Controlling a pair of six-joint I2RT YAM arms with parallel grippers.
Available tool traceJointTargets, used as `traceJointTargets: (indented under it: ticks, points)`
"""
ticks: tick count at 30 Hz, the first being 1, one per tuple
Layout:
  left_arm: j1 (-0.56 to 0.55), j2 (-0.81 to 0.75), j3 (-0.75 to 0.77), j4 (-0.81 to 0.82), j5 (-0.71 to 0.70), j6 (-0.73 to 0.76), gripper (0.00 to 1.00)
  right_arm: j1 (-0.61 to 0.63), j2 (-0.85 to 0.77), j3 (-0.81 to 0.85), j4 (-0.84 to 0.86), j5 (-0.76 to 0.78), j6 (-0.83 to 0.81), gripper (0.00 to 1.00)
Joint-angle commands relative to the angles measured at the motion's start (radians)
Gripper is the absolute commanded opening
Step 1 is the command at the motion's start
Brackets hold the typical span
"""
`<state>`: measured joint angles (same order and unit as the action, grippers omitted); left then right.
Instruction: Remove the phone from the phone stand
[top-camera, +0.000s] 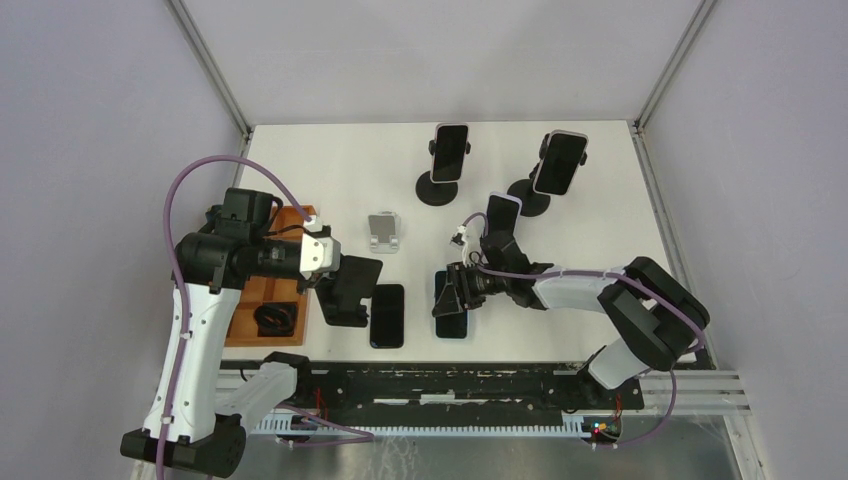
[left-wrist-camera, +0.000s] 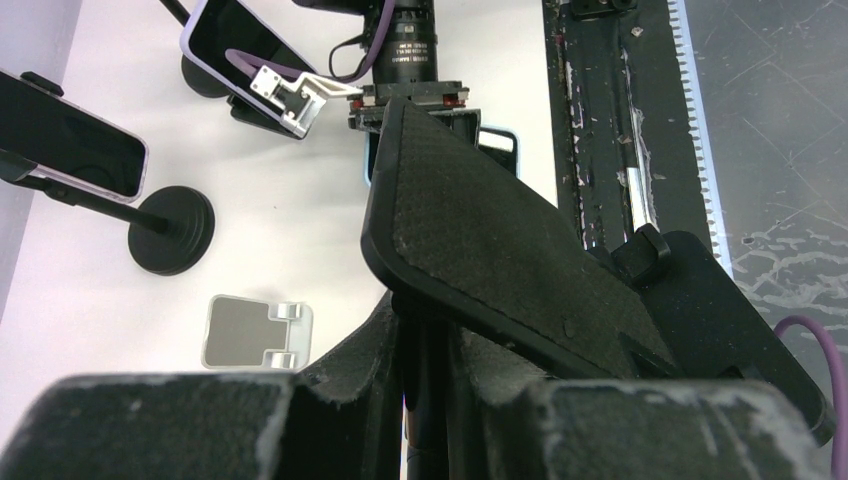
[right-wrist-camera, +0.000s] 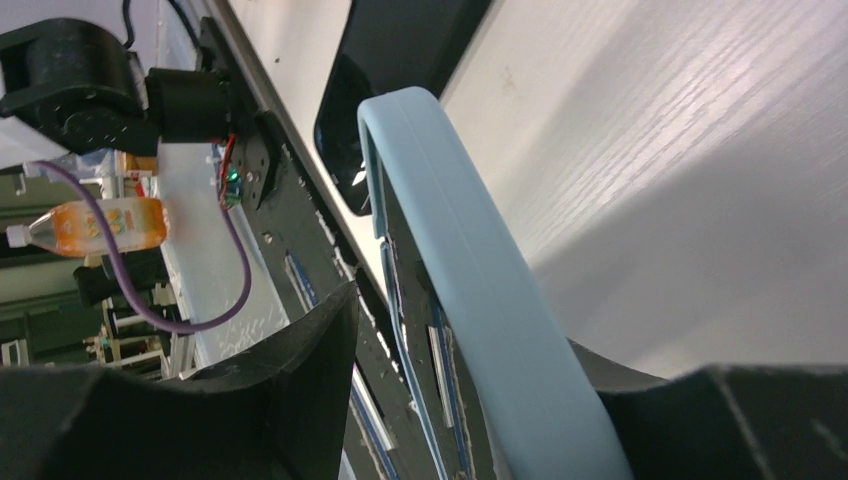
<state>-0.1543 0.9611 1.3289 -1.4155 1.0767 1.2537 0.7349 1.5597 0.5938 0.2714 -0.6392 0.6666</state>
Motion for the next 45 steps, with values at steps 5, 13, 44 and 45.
traceJointTargets:
  ticks: [5, 13, 44, 45]
  points:
    - [-0.004, -0.014, 0.043, 0.006, 0.054, -0.005, 0.02, 0.097, 0.14, 0.15, 0.035, 0.073, 0.075, 0.0]
    - [-0.004, -0.022, 0.028, 0.012, 0.058, -0.003, 0.02, 0.11, 0.161, 0.153, -0.012, 0.185, 0.126, 0.54]
    - [-0.004, -0.013, 0.04, 0.033, 0.074, -0.016, 0.02, 0.194, -0.006, 0.018, -0.138, 0.38, 0.128, 0.98]
    - [-0.004, -0.012, 0.04, 0.033, 0.072, -0.017, 0.02, 0.2, -0.003, 0.018, -0.131, 0.371, 0.134, 0.98]
